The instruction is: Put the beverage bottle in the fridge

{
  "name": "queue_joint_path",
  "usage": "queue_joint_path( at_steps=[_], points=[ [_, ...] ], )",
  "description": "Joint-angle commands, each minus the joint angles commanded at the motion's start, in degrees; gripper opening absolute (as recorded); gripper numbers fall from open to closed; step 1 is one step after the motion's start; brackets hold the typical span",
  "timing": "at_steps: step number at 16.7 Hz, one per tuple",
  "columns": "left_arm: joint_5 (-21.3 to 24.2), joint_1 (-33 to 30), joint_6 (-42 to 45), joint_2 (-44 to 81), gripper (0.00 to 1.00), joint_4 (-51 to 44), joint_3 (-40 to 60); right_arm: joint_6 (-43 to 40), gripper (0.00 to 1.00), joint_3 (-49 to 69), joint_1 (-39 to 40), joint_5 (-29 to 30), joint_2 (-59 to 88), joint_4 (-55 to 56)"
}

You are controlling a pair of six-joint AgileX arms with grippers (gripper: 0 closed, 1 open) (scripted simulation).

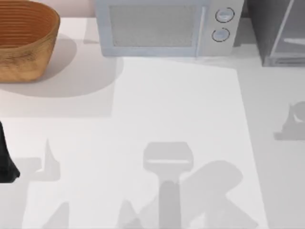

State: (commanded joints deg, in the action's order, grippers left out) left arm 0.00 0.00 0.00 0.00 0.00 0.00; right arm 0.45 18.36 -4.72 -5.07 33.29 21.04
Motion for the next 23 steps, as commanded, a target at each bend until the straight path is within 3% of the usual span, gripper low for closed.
queue_joint_path(
  at_steps=[12,17,23],
  points=[
    [0.0,0.0,0.0,0.0,1.0,0.0,0.0,0.0,0.01,31.3,-9.5,-8.1,74.7,36.1],
    [0.0,0.0,0.0,0.0,1.0,0.0,0.0,0.4,0.01,37.6,-11.2,-9.8,86.9,43.3],
    [0.0,0.0,0.0,0.0,1.0,0.0,0.0,0.5,0.01,37.6,-11.0,-9.8,87.6,43.5]
  ],
)
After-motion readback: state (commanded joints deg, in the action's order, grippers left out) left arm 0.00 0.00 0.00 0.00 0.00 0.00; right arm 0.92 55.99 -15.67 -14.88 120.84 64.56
